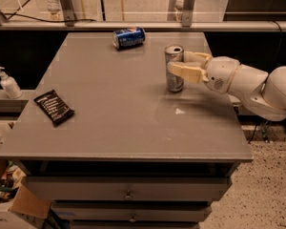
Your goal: Place redbull can upright
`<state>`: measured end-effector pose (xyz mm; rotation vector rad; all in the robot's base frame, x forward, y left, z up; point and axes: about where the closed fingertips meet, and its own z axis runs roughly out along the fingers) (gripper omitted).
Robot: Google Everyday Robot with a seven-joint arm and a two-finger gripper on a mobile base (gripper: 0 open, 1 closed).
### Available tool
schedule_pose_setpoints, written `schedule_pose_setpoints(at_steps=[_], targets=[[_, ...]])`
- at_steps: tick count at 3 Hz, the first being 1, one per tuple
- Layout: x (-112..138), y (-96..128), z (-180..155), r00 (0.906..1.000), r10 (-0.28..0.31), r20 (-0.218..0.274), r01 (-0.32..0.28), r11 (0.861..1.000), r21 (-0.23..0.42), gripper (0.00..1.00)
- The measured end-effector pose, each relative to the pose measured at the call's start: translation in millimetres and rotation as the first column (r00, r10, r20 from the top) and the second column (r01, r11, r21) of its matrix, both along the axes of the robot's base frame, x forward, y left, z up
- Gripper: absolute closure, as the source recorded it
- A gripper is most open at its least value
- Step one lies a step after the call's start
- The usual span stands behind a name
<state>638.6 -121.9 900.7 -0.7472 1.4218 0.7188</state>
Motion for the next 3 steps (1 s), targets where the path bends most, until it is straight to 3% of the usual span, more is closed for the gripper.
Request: schedule_pose_setpoints(at_steps=[1,3], targets=[[-3.0,-4.6,-8.8,1.0000,-0.006,0.001,0.006,1.000,0.009,0.82],[-4.7,-7.2,-11.3,1.0000,-0.007,-0.001,0.007,1.000,0.008,0.35]])
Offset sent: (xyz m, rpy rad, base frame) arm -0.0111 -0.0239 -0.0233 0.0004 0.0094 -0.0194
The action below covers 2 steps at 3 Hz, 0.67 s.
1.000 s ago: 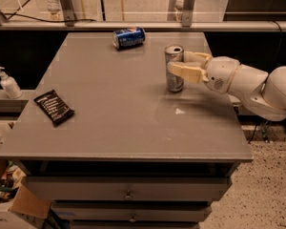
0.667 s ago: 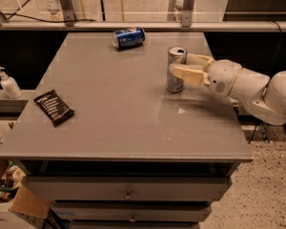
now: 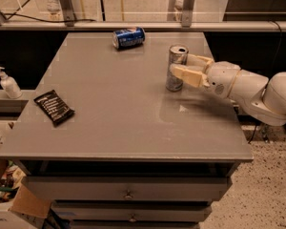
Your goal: Place redbull can upright
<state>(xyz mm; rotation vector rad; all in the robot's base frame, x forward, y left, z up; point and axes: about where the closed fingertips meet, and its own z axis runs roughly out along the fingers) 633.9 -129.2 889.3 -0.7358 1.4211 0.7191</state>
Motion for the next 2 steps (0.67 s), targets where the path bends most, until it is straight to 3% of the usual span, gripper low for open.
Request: schedule_pose_setpoints(at_steps=[1,2], targets=[[-4.2,-3.9,-5.4,1.0000,0.002,-0.003,-0.002,1.000,-0.006,0.12],[-7.9,-7.8,-8.3,1.0000,0.002,0.001,-0.002,1.000,-0.008,0.00]])
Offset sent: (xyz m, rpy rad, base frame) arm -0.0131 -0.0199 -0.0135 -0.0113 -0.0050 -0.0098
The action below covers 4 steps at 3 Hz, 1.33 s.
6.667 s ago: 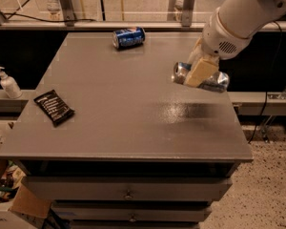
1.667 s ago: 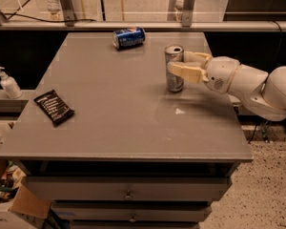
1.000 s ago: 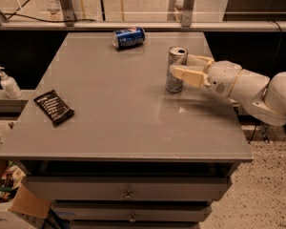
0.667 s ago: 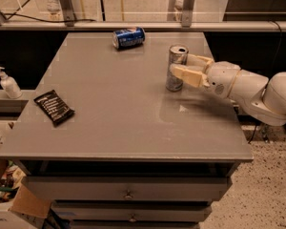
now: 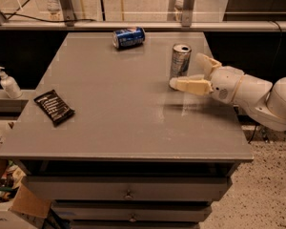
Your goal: Place redbull can upright
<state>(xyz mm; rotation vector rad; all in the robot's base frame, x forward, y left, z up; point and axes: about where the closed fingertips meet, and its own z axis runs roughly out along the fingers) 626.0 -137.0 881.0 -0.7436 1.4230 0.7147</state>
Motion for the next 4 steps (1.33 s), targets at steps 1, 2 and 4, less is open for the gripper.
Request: schedule_pose_setpoints(at_steps=[1,2,4], targets=[[-2.1,-5.3,1.5,1.0000,-0.001,0.002,0.001,1.000,-0.012,0.00],[-5.2,-23.8,12.0,1.0000,-0.007,0.000,0.007,0.998,-0.069,0.00],[-16.1,-56.9,25.7,0.9997,-0.024,-0.010,0.022,0.988,-0.155,0.00]])
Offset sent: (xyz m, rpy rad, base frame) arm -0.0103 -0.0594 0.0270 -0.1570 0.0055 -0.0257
